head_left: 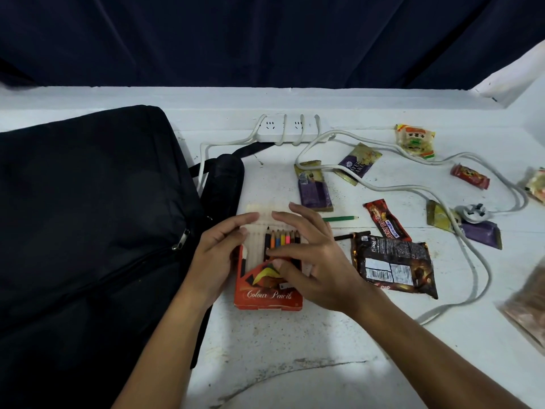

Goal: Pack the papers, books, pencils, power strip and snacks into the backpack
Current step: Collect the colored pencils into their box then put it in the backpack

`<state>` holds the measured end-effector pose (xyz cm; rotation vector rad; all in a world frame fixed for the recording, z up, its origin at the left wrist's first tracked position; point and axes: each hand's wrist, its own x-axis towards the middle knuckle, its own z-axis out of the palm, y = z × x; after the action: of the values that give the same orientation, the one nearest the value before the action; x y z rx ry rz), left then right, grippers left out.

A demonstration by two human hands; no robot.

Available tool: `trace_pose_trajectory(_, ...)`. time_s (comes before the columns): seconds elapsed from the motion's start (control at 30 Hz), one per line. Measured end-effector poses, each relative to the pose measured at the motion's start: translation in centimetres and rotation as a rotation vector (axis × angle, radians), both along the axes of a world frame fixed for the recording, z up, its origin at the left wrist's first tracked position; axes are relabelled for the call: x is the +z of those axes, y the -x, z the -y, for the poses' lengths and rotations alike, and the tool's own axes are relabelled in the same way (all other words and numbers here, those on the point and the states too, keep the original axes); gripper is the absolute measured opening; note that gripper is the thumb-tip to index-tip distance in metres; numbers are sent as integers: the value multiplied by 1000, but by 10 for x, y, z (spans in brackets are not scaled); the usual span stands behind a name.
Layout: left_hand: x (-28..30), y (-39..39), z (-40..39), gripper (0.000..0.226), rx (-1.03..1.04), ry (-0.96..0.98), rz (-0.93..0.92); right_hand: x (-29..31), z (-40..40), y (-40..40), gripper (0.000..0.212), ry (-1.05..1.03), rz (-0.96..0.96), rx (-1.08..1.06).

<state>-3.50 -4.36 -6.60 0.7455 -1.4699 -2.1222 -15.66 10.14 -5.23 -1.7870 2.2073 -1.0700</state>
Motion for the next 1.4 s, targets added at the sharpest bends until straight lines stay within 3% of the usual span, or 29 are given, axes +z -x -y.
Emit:
trace_pose_trajectory(0.13,3,0,-2,34,5,-34,23,2,-4,18,20,11,-140,-193)
trace_pose_trajectory(0.33,5,0,-3,33,7,-40,43,-2,-16,36,29,-354,-451,-512)
trace_pose_trajectory(0.6,5,0,-3,34,11,-36,38,-10,-16,45,32,-267,-498,-497)
trace_pose_trajectory(0.67,5,0,-3,33,11,-40,37,-4,-13,45,34,-146,-371,-455)
trace_pose_trajectory(0.73,6,1,-3,33,12,-51,37,9,-10,41,27,40,-103,-441)
trace_pose_trajectory(0.87,6,0,-3,36,7,-55,33,39,4,33,12,314,888,-258)
trace_pose_trajectory(0.93,5,0,-3,38,-3,-50,26,46,13,32,8,321,1106,-168)
trace_pose_trajectory(1.0,5,0,-3,41,-22,-37,12,48,24,28,10,244,1073,-175)
trace_pose_trajectory(1.13,4,-1,-3,47,-61,25,-18,44,42,18,10,23,750,-291)
trace_pose_trajectory(1.23,3,-1,-2,32,-67,33,-40,39,47,13,9,-87,575,-299)
trace_pose_trajectory(1.3,3,-2,-1,25,-66,35,-46,37,46,9,19,-145,441,-286)
trace_pose_trajectory(1.4,1,-3,-1,35,-75,34,-68,36,41,5,35,-159,338,-222)
